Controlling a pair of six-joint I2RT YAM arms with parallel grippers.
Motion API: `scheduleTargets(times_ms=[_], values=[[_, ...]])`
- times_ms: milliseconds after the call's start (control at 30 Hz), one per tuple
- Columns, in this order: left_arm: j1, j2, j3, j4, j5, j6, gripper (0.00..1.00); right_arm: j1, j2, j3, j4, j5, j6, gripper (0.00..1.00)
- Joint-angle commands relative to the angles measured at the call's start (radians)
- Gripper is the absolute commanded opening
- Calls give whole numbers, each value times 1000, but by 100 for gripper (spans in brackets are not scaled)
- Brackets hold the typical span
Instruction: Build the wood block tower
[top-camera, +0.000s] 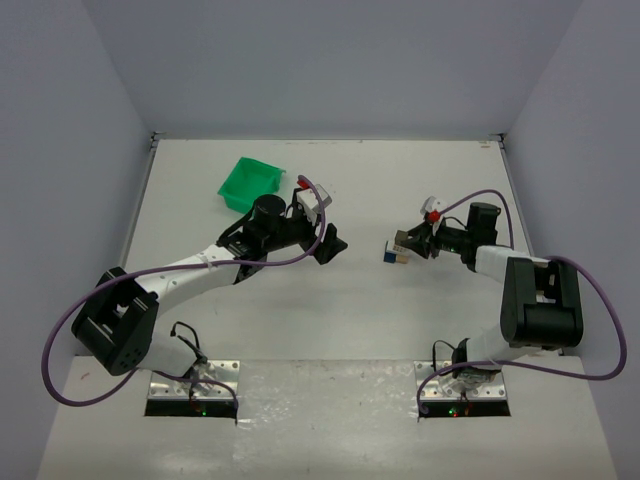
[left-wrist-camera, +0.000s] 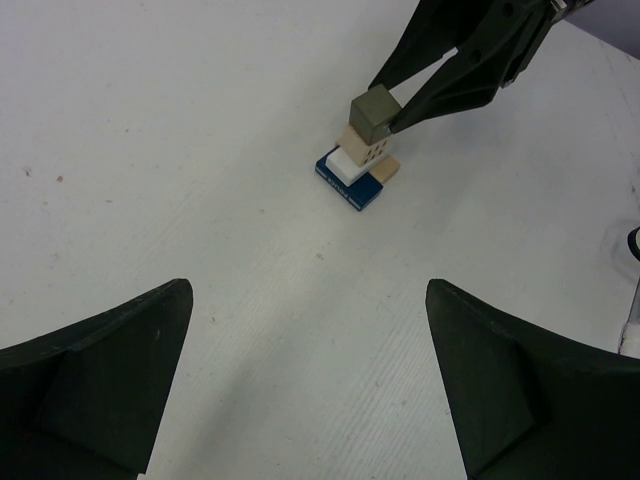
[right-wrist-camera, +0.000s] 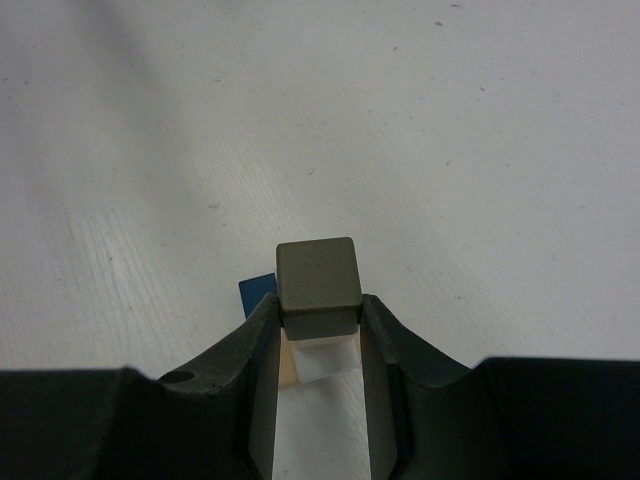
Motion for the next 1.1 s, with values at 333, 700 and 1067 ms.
scheduleTargets(times_ms=[333, 700, 1067], values=[[10, 4, 34, 7, 19, -8, 100, -6, -25, -12, 54, -11, 0, 36], [11, 3, 32, 9, 15, -10, 100, -7, -32, -10, 31, -11, -12, 52], [11, 1, 31, 5, 19, -11, 100, -7, -39, -9, 61, 47, 18, 62]])
